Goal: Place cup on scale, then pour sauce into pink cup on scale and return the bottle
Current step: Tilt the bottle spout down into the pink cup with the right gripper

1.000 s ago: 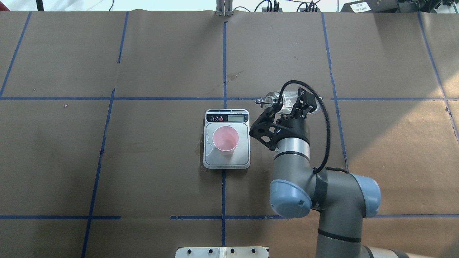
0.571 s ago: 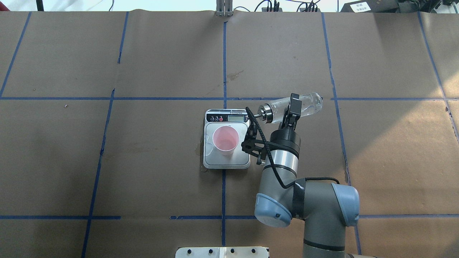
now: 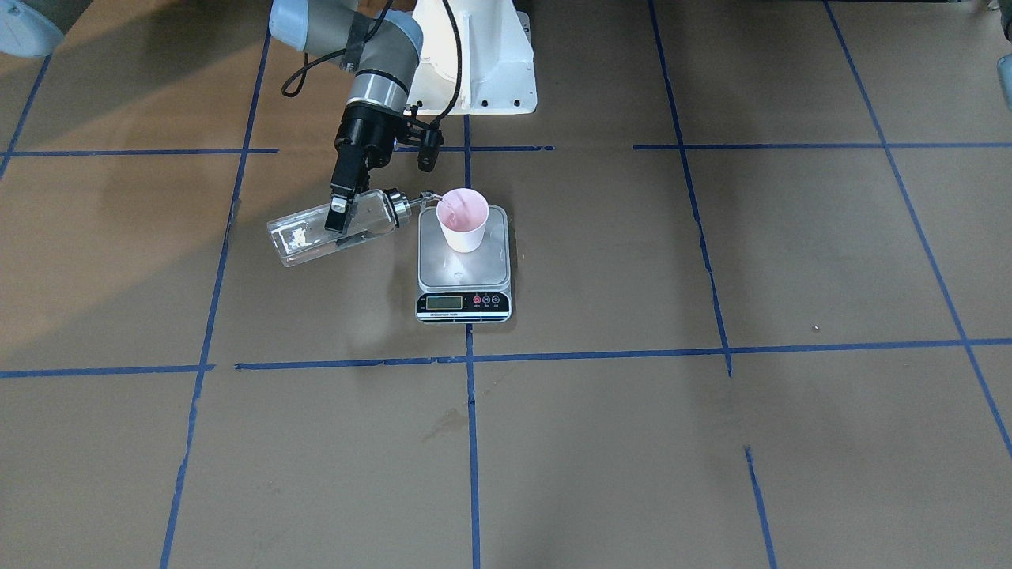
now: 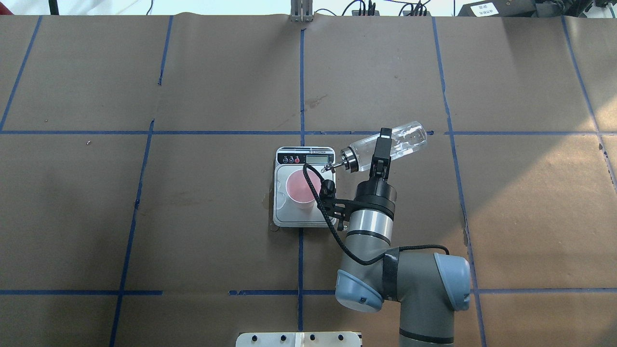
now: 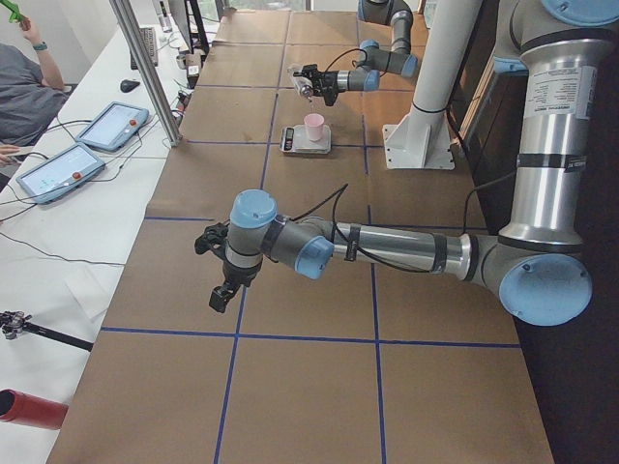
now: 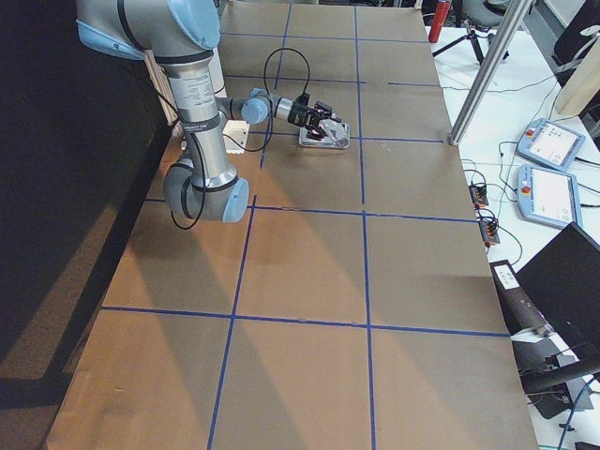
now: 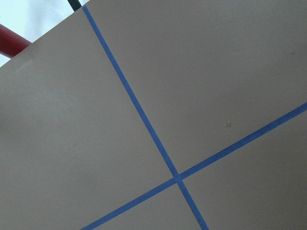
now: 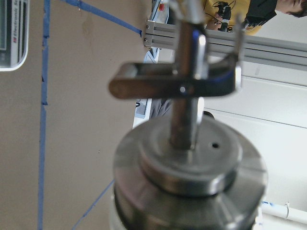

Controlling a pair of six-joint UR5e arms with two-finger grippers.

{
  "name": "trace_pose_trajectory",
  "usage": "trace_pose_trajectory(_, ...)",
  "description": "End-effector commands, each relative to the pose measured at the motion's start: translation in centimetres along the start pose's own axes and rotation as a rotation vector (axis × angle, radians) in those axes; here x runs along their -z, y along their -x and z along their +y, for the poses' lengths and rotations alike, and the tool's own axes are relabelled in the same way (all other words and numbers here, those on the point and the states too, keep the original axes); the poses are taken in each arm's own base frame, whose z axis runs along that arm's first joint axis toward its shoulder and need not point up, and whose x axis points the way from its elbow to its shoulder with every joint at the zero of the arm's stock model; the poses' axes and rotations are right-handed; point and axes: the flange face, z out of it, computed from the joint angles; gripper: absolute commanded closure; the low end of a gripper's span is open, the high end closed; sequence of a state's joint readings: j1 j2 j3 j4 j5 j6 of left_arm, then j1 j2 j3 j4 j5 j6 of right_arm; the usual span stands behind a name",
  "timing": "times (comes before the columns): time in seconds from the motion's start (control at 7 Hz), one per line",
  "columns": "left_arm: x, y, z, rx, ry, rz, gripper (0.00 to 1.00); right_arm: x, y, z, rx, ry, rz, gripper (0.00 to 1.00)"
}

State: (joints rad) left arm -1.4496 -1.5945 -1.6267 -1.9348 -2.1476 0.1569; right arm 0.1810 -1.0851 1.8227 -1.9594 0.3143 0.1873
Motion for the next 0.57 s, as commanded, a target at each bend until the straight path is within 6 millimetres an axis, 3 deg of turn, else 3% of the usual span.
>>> trace_pose_trajectory(0.0,-0.68,0.46,-0.08,0.006,0.010,0.002,0.00,0.23,-0.70,-0.39,0.109,-0.008,0.035,1.00)
trace_pose_trajectory(0.43,-0.77,0.52,-0.10,0.008,0.012,0.002,0.00,0.23,-0.68,-0.31,0.125,-0.010,0.029,1.00)
